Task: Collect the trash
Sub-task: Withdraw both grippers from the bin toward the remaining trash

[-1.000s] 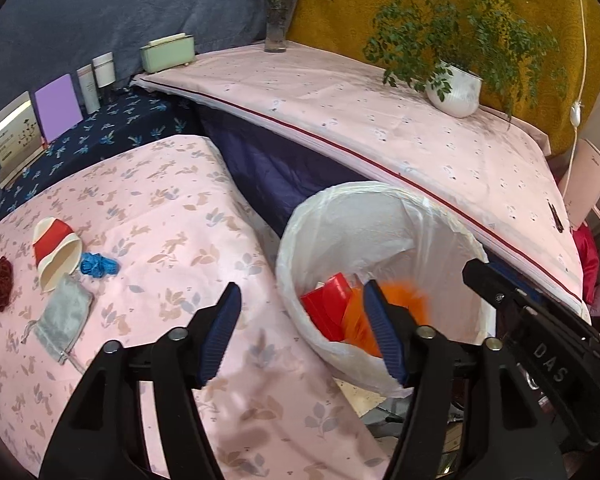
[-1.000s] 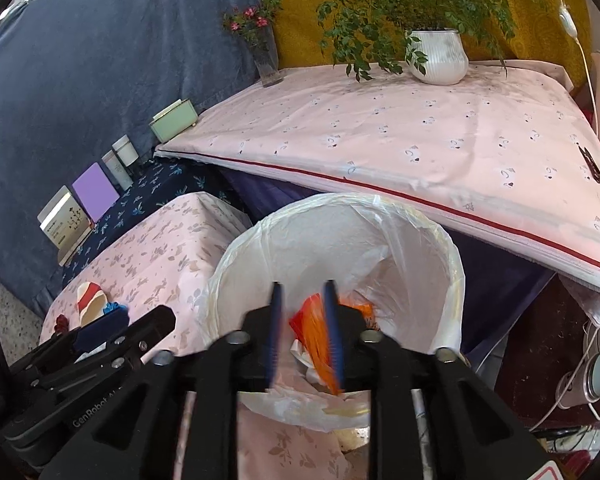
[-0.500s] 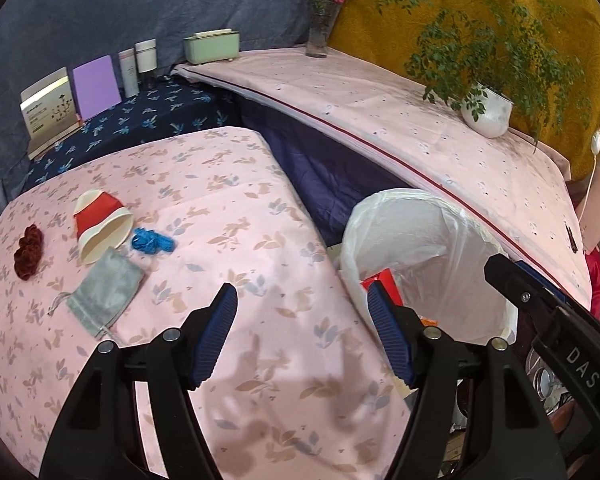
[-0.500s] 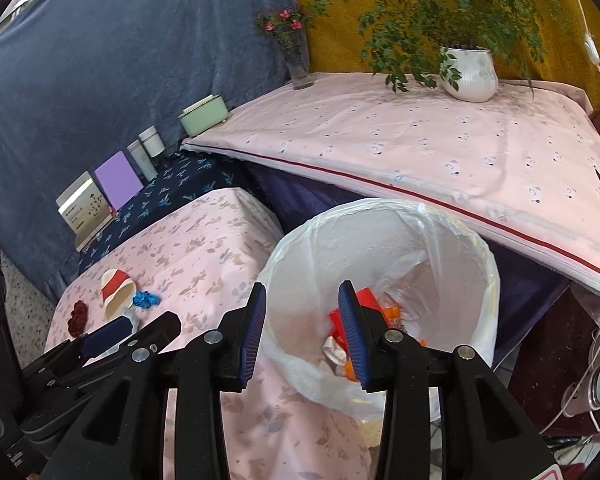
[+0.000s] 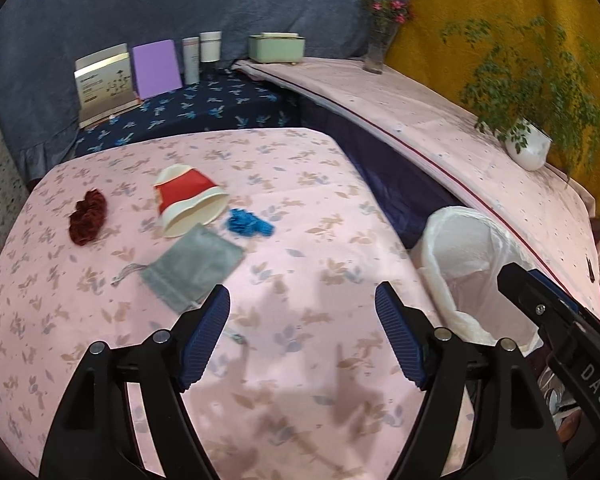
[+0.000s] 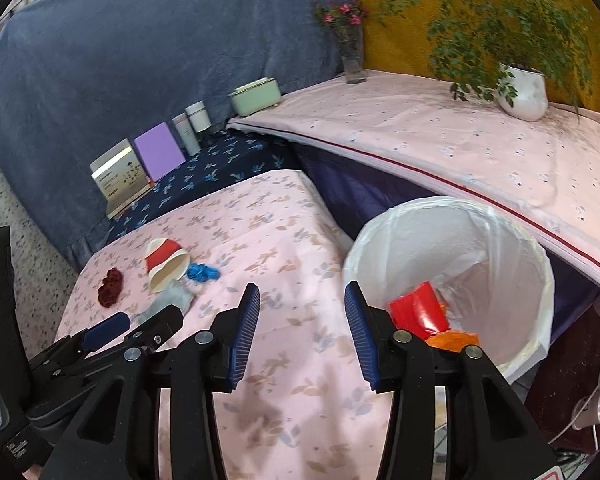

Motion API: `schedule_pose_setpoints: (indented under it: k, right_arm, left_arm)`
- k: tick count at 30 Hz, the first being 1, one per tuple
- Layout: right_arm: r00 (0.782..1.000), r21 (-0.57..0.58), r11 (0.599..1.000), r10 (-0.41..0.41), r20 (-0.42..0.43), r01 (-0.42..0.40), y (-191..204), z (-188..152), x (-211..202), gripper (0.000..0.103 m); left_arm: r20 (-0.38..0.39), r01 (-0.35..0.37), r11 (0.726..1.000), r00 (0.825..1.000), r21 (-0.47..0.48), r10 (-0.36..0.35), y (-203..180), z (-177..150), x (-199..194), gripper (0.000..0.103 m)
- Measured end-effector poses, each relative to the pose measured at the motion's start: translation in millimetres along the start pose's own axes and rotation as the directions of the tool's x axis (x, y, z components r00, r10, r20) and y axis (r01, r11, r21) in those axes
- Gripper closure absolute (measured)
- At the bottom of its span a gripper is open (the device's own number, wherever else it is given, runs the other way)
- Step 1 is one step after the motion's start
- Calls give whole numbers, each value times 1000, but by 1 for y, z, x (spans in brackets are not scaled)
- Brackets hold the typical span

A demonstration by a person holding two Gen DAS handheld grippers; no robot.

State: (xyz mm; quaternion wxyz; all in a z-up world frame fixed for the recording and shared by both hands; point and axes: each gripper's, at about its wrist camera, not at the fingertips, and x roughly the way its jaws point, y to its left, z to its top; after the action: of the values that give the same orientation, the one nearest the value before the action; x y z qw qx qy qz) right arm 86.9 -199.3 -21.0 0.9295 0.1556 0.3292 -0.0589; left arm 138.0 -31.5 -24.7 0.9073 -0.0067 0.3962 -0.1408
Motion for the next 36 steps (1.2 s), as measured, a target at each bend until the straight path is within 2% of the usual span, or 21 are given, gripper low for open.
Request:
schedule_pose_setpoints:
  k: [4, 14, 26, 36]
  right_arm:
    - [999, -35, 999, 25, -22, -26, 23, -5, 5, 58]
    - [993, -78, 993, 78, -86, -85, 69, -17, 24, 57]
    - [985, -146, 983, 87, -152, -109, 113, -29, 55, 57]
    - [973, -179, 977, 78, -219, -118, 144, -35, 107, 57]
  left_arm:
    - [8, -36, 999, 999, -38, 36, 27, -4, -5, 28]
    - [16, -99, 989, 995, -111, 102, 82, -10, -12, 27]
    - [-1, -165, 972, 986, -170, 167, 138, -13, -2, 27]
    - [-28, -222, 951, 975, -215, 221, 196, 1, 24, 21]
